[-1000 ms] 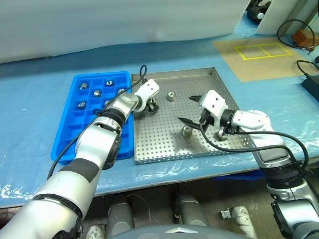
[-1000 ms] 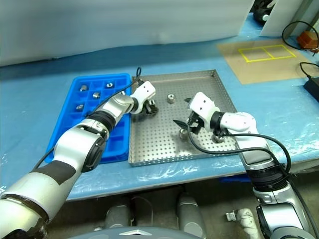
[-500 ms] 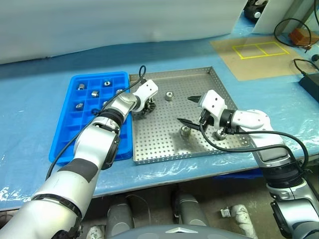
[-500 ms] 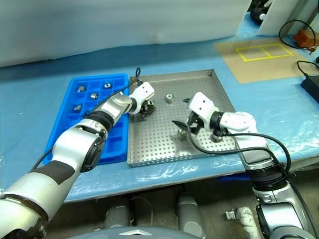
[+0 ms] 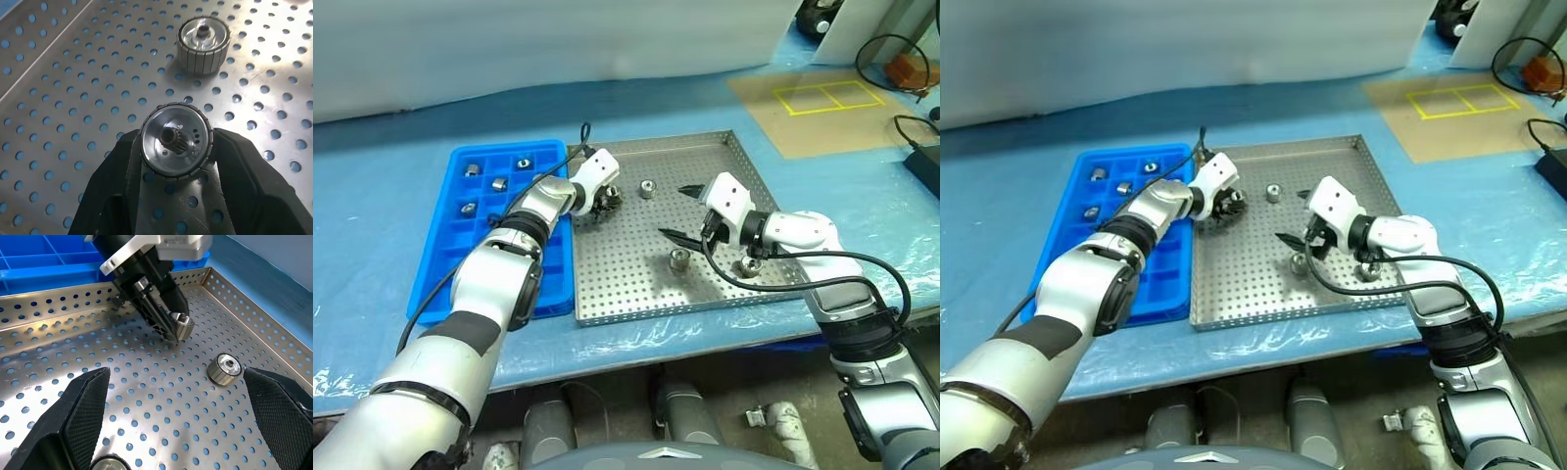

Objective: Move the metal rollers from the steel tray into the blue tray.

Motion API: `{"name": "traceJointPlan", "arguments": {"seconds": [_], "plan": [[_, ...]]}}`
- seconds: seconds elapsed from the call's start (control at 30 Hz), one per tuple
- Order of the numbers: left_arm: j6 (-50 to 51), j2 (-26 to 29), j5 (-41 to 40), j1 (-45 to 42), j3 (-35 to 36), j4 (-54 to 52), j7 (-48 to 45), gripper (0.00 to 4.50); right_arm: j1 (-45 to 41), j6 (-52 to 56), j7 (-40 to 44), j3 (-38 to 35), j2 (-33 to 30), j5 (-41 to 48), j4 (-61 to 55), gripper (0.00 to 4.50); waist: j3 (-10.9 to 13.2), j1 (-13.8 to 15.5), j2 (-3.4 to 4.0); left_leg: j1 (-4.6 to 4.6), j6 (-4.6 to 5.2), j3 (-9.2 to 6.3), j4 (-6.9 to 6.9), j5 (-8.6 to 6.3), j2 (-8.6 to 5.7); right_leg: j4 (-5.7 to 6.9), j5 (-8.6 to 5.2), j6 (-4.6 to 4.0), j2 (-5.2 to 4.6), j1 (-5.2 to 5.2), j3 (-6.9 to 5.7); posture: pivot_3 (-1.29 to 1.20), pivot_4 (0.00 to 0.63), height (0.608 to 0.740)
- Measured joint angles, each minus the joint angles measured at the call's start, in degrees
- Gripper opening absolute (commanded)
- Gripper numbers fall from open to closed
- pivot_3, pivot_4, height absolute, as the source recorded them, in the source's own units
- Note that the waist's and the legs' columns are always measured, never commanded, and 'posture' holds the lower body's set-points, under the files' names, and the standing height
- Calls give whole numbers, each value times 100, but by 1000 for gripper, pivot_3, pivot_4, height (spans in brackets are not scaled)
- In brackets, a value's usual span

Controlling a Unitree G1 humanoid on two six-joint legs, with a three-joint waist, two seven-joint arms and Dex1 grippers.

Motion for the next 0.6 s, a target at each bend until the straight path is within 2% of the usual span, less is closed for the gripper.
{"name": "traceJointPlan", "arguments": {"seconds": [0.13, 0.33, 0.47, 0.6], "plan": [[-368, 338, -271, 224, 15, -835, -980, 1890, -248, -180, 116, 109, 99, -10, 326, 4500, 2, 79, 0, 4, -1, 2, -12, 0, 4, -1, 0, -1, -1, -1, -6, -240, 150, 740], [-383, 1097, -738, 1521, 11, -2769, -1879, 1890, -693, -519, 315, 299, 402, -32, 839, 4500, 5, 171, 4, -1, -1, 3, -15, 1, 8, 5, -1, -2, -4, -2, -18, -114, 150, 740], [-93, 1628, -1012, 2217, 75, -3887, -2068, 1890, -1157, -785, 488, 406, 737, -35, 1243, 4500, 8, 286, 6, -8, -10, 3, -12, 6, 15, 24, -2, -7, -4, -17, -27, -18, 150, 740], [209, 2152, -1309, 2772, 465, -4923, -1768, 1890, -1652, -1285, 732, 623, 1165, -67, 1948, 4500, 9, 427, 9, -5, -44, 1, -13, 3, 21, 43, -10, -19, -4, -22, -35, 63, 150, 740]]}}
